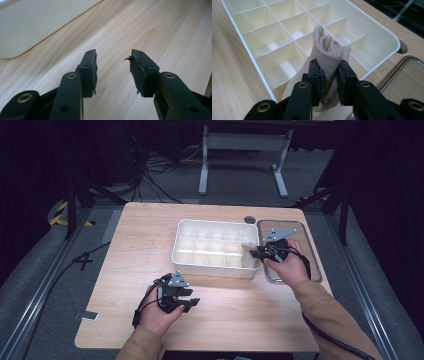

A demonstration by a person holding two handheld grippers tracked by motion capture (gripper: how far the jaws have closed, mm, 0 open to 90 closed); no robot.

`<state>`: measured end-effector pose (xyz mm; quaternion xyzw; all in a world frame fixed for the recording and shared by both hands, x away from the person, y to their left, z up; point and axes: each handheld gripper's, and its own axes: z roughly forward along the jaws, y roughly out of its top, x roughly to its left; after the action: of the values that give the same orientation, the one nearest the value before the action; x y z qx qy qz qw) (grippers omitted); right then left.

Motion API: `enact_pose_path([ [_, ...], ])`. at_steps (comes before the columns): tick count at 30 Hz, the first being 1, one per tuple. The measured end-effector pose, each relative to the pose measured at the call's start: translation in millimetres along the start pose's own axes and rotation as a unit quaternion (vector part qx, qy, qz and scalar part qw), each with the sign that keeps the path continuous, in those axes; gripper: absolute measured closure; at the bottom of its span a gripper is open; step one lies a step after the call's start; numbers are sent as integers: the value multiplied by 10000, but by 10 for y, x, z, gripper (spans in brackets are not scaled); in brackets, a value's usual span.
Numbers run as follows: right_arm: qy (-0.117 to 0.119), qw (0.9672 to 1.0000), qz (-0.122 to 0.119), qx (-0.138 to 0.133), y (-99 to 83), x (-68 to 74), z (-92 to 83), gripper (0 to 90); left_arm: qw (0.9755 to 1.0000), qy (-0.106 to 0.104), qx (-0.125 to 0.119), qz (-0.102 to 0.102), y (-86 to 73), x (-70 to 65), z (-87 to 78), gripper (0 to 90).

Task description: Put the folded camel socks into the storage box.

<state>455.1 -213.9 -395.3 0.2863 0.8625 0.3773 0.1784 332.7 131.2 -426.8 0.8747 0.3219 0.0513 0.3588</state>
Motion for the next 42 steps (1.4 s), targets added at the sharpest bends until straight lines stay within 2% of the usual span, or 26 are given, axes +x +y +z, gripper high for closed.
enact_pose_path([
  [6, 73, 9999, 23, 138, -30, 45, 65, 747, 10000, 0, -5, 0, -1, 2, -2, 574],
  [9, 171, 9995, 229, 162, -35, 54, 76, 739, 10000, 2, 4, -5, -1, 0, 2, 574],
  [12, 198, 9992, 277, 192, -36, 54, 80, 735, 10000, -2, 27, -6, 0, -1, 3, 573],
  [15, 259, 9984, 433, 252, -38, 62, 87, 728, 10000, -1, 25, -13, 1, -5, 5, 573],
  [27, 202, 9970, 470, 576, -32, 105, 160, 735, 10000, 10, 23, -18, -1, -10, 5, 573],
  [30, 147, 9969, 384, 675, -30, 131, 182, 737, 10000, 7, 21, -19, -1, -10, 9, 574],
  [38, 107, 9944, 422, 964, -35, 147, 207, 736, 10000, 9, 38, -7, 2, -12, 9, 574],
  [42, 118, 9940, 480, 976, -30, 143, 194, 722, 10000, 7, 30, -13, 1, -9, 4, 573],
])
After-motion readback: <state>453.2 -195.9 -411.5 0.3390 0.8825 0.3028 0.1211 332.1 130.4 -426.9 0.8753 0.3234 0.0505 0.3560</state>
